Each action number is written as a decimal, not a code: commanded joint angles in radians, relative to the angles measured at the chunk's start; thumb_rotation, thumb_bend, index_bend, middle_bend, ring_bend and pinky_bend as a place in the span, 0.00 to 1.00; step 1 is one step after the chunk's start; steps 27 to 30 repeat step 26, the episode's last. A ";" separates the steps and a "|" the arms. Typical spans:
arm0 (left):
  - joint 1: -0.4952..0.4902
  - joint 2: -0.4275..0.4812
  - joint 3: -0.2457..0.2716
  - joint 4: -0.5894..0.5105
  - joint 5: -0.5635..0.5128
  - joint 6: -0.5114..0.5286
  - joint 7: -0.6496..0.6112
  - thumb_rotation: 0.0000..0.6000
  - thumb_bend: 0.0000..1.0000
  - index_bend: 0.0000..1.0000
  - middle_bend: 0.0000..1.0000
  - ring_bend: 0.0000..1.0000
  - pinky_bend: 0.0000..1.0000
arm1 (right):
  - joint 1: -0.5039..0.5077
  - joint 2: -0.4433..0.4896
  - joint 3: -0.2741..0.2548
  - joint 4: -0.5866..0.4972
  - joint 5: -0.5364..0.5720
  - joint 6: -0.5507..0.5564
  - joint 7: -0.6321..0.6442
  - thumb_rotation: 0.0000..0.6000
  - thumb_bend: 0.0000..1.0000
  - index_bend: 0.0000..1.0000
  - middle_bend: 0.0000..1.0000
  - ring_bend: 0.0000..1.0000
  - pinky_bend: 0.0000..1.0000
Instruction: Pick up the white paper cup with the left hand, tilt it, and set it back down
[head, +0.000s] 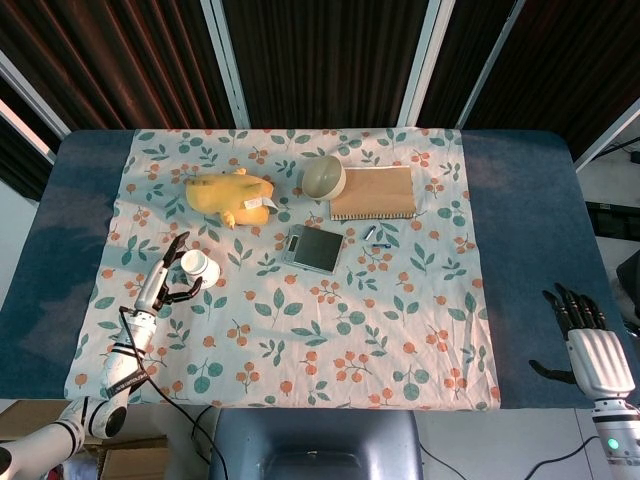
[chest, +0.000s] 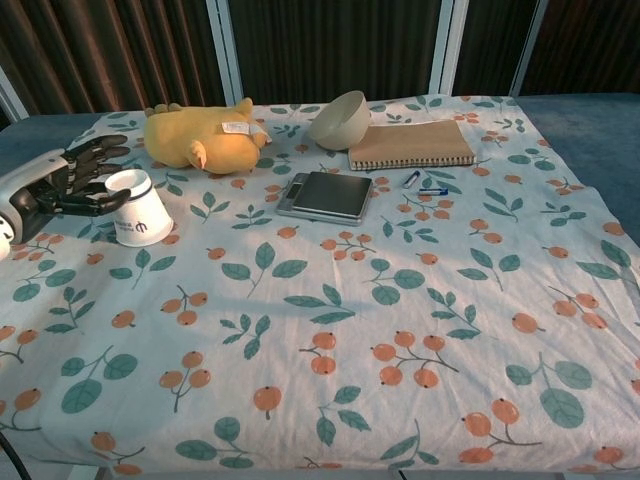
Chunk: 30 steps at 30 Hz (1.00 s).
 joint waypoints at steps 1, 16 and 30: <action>0.010 0.011 -0.001 -0.019 0.014 0.035 -0.003 1.00 0.40 0.00 0.00 0.00 0.14 | -0.001 0.001 0.001 0.000 -0.001 0.003 0.002 1.00 0.10 0.00 0.00 0.00 0.00; 0.319 0.527 0.179 -0.648 0.155 0.464 1.077 1.00 0.40 0.00 0.00 0.00 0.00 | -0.059 -0.029 0.009 0.098 -0.055 0.160 0.042 1.00 0.09 0.00 0.00 0.00 0.00; 0.510 0.509 0.274 -0.598 0.108 0.555 1.107 1.00 0.39 0.00 0.00 0.00 0.00 | -0.111 -0.064 -0.019 0.187 -0.092 0.233 0.068 1.00 0.10 0.00 0.00 0.00 0.00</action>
